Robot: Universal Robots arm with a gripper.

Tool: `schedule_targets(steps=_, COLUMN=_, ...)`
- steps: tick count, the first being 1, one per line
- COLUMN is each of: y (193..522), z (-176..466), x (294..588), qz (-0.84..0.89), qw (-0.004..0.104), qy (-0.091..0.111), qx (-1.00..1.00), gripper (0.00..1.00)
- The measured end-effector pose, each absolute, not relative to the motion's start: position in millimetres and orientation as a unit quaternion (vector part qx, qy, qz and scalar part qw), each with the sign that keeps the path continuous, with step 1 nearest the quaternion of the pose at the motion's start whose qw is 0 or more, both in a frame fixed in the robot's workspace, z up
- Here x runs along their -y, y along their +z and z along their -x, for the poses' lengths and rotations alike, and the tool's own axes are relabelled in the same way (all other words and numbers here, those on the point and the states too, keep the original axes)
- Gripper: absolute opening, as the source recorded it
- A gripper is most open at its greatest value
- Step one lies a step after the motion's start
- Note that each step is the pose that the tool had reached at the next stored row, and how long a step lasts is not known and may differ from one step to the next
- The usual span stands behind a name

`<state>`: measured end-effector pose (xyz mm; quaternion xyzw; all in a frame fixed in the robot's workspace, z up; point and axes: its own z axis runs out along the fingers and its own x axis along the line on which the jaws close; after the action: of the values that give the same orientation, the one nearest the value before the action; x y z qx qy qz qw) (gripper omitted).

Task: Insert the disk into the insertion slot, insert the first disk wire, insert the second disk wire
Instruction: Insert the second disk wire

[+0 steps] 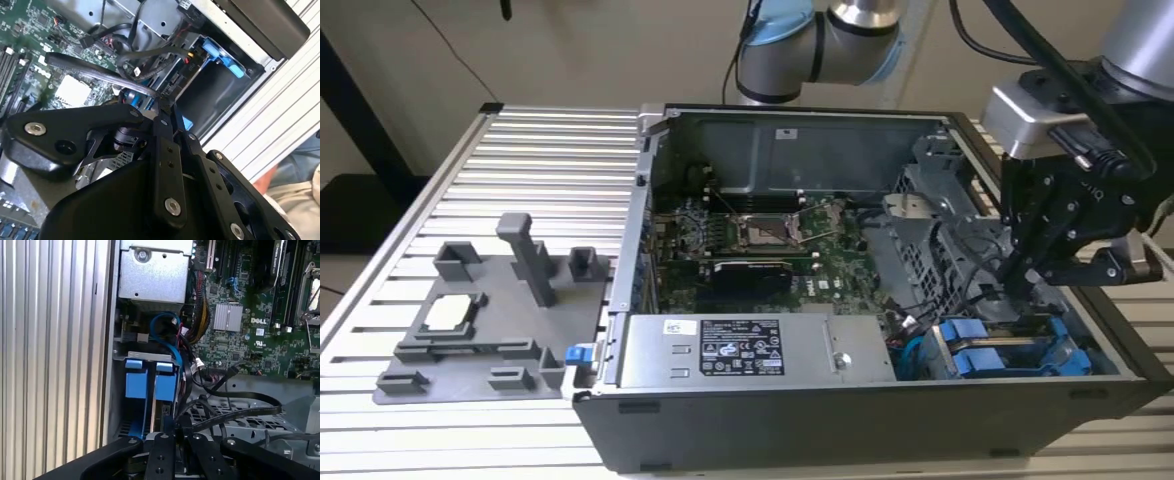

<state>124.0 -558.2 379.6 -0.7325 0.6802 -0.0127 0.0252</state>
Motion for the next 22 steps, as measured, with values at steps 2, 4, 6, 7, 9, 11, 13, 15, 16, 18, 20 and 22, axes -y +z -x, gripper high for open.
schedule_targets(steps=2, y=379.6, z=-124.1, x=559.0, qz=0.73, qw=0.026, qy=-0.011, qx=-0.683, gripper=0.16)
schedule_targets(steps=4, y=379.6, z=-125.1, x=560.5, qz=0.73, qw=0.016, qy=0.001, qx=-0.684, gripper=0.16)
schedule_targets(steps=6, y=379.5, z=-127.3, x=561.5, qz=0.73, qw=0.004, qy=0.013, qx=-0.684, gripper=0.16)
schedule_targets(steps=7, y=379.6, z=-128.8, x=562.0, qz=0.729, qw=-0.001, qy=0.019, qx=-0.684, gripper=0.16)
schedule_targets(steps=9, y=379.5, z=-132.5, x=563.0, qz=0.729, qw=-0.01, qy=0.028, qx=-0.684, gripper=0.16)
schedule_targets(steps=11, y=379.6, z=-136.7, x=564.1, qz=0.729, qw=-0.017, qy=0.036, qx=-0.684, gripper=0.16)
schedule_targets(steps=13, y=379.6, z=-141.4, x=565.5, qz=0.728, qw=-0.024, qy=0.043, qx=-0.683, gripper=0.16)
schedule_targets(steps=15, y=379.6, z=-146.2, x=567.2, qz=0.728, qw=-0.029, qy=0.048, qx=-0.683, gripper=0.16)
schedule_targets(steps=16, y=379.5, z=-148.6, x=568.5, qz=0.728, qw=-0.031, qy=0.05, qx=-0.683, gripper=0.16)
schedule_targets(steps=18, y=379.0, z=-151.5, x=571.3, qz=0.728, qw=-0.031, qy=0.052, qx=-0.683, gripper=0.16)
schedule_targets(steps=20, y=377.5, z=-152.1, x=573.1, qz=0.728, qw=-0.03, qy=0.054, qx=-0.683, gripper=0.16)
schedule_targets(steps=22, y=375.5, z=-152.4, x=574.0, qz=0.728, qw=-0.027, qy=0.056, qx=-0.683, gripper=0.16)
